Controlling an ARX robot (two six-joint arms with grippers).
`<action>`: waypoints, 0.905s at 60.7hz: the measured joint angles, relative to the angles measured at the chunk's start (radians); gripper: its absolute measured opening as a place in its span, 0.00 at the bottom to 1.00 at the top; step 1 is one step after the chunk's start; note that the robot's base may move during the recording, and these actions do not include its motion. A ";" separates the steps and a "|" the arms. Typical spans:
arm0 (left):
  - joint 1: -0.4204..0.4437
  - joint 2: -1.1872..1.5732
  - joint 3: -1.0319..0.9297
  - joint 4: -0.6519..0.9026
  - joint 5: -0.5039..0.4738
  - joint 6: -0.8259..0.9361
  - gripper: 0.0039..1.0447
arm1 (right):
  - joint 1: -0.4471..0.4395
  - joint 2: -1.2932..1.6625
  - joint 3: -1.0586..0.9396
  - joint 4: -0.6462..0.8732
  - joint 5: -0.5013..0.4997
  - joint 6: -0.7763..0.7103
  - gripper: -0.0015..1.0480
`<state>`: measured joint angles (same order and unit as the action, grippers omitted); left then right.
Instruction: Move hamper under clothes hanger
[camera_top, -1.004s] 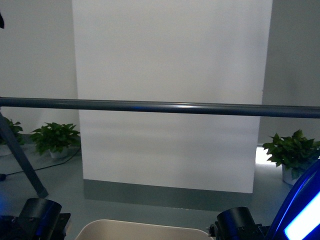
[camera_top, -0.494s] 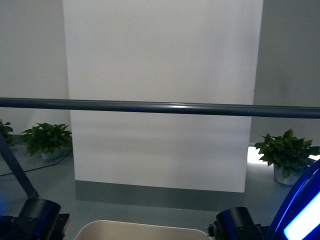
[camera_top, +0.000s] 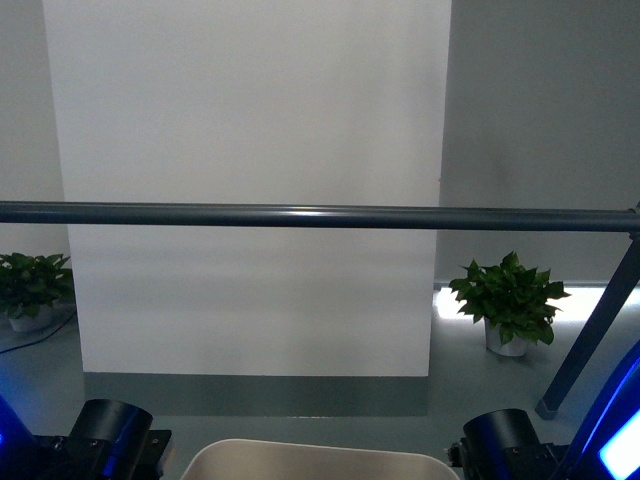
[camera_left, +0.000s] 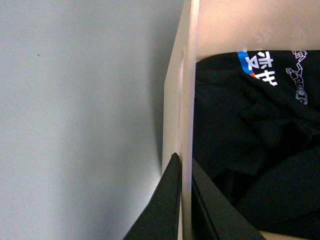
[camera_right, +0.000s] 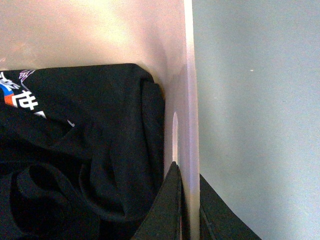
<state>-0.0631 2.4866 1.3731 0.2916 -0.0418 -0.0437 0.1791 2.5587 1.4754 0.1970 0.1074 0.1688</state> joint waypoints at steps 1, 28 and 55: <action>0.004 0.000 0.000 0.000 -0.005 0.000 0.04 | 0.005 0.000 0.000 0.000 -0.001 0.000 0.03; 0.027 0.000 0.000 -0.001 -0.010 0.000 0.04 | 0.029 0.000 0.000 0.000 -0.002 0.000 0.03; 0.035 0.000 0.000 -0.001 -0.018 0.000 0.04 | 0.038 0.000 0.000 0.000 -0.013 0.000 0.03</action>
<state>-0.0284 2.4866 1.3731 0.2905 -0.0601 -0.0437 0.2169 2.5587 1.4754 0.1970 0.0948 0.1692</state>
